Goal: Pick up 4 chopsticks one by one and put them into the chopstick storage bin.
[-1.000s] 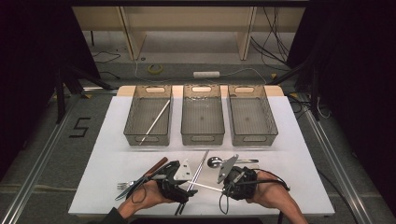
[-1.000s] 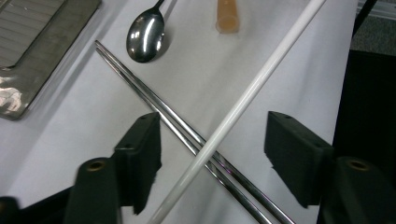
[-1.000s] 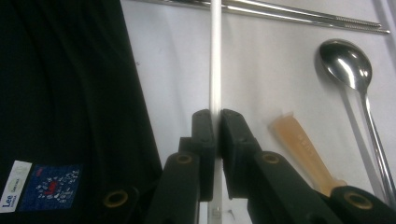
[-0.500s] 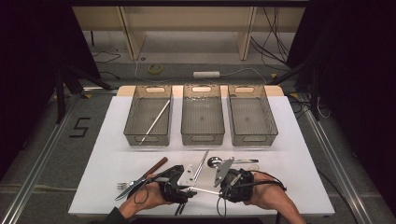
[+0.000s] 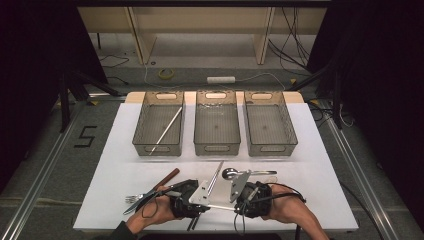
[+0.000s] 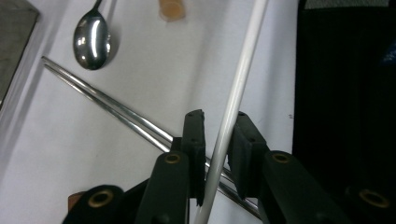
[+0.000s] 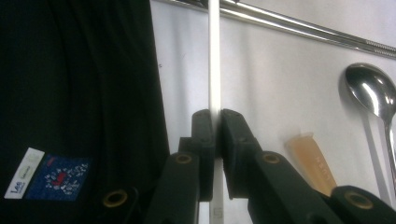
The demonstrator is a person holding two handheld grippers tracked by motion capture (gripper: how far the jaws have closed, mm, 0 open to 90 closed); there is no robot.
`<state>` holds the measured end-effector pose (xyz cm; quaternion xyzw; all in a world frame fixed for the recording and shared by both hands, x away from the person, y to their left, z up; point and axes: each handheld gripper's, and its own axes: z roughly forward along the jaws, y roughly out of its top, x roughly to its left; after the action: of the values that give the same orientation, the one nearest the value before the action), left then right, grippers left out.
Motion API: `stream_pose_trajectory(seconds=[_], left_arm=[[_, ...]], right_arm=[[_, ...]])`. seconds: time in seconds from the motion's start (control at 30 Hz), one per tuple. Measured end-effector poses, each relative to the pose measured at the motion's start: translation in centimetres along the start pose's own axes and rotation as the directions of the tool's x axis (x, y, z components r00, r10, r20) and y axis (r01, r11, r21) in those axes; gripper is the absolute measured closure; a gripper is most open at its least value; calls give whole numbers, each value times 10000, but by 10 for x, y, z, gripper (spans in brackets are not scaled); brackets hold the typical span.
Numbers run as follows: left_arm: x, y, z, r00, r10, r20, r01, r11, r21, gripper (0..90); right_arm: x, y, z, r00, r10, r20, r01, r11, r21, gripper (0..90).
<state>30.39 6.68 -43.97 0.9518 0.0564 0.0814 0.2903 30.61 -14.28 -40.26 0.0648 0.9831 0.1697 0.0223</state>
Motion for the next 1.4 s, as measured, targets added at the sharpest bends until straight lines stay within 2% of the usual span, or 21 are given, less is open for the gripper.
stream_pose_trajectory(seconds=[0.1,0.17,0.23,0.27,0.33,0.43,0.53,0.67,0.73,0.87,1.0,1.07,1.13,1.2,1.27,1.33,1.37,1.4], left_arm=[[-3,0,0,9989,189,419,-185,9998,-96,823],[-4,2,0,9992,138,385,-136,9999,-47,844],[-1,1,-2,9995,-4,326,4,10000,-8,846],[1,0,-3,9996,-92,254,92,10000,1,846],[4,-2,-5,9992,-337,222,334,9994,119,846],[7,-4,-7,9971,-756,124,754,9970,159,846],[14,-7,-7,9895,-1447,-31,1447,9893,192,846],[23,-14,-10,9753,-2177,-381,2184,9757,165,846],[29,-18,-13,9658,-2535,-542,2542,9671,63,846],[38,-25,-19,9420,-3251,-837,3248,9456,-183,846],[47,-32,-26,9187,-3793,-1100,3773,9253,-395,846],[51,-35,-28,9041,-4100,-1206,4063,9121,-553,846],[55,-38,-30,8920,-4326,-1309,4274,9016,-673,846],[58,-40,-33,8813,-4517,-1388,4451,8921,-773,846],[63,-43,-36,8679,-4739,-1492,4648,8805,-929,846],[67,-46,-40,8540,-4936,-1646,4813,8695,-1109,846],[70,-48,-42,8504,-4965,-1742,4827,8679,-1173,846],[73,-49,-44,8425,-5071,-1820,4900,8616,-1322,846]], right_arm=[[-2,-3,0,9999,65,135,-62,9998,-213,810],[-7,-6,-2,9991,202,384,-185,9988,-448,768],[-12,-9,-5,9987,407,310,-381,9960,-806,645],[-13,-10,-7,9971,556,515,-504,9939,-979,596],[-15,-11,-11,9935,927,655,-836,9879,-1309,552],[-17,-13,-16,9856,1465,847,-1285,9736,-1885,504],[-18,-14,-18,9818,1633,966,-1388,9652,-2216,490],[-19,-17,-19,9741,1936,1167,-1606,9561,-2453,480],[-20,-19,-20,9683,2155,1264,-1757,9470,-2688,474],[-21,-26,-22,9543,2714,1249,-2163,9161,-3375,441],[-21,-36,-19,9326,3381,1262,-2601,8721,-4145,398],[-22,-42,-16,9233,3676,1114,-2841,8487,-4461,378],[-22,-48,-14,9134,3917,1109,-3001,8318,-4669,365],[-22,-54,-13,9067,4065,1121,-3092,8217,-4788,356],[-20,-58,-12,9028,4160,1087,-3164,8139,-4873,354],[-18,-62,-11,8997,4212,1145,-3147,8077,-4986,354],[-17,-63,-11,8978,4242,1183,-3130,8036,-5063,353],[-17,-64,-12,8979,4249,1154,-3134,8009,-5102,352]])
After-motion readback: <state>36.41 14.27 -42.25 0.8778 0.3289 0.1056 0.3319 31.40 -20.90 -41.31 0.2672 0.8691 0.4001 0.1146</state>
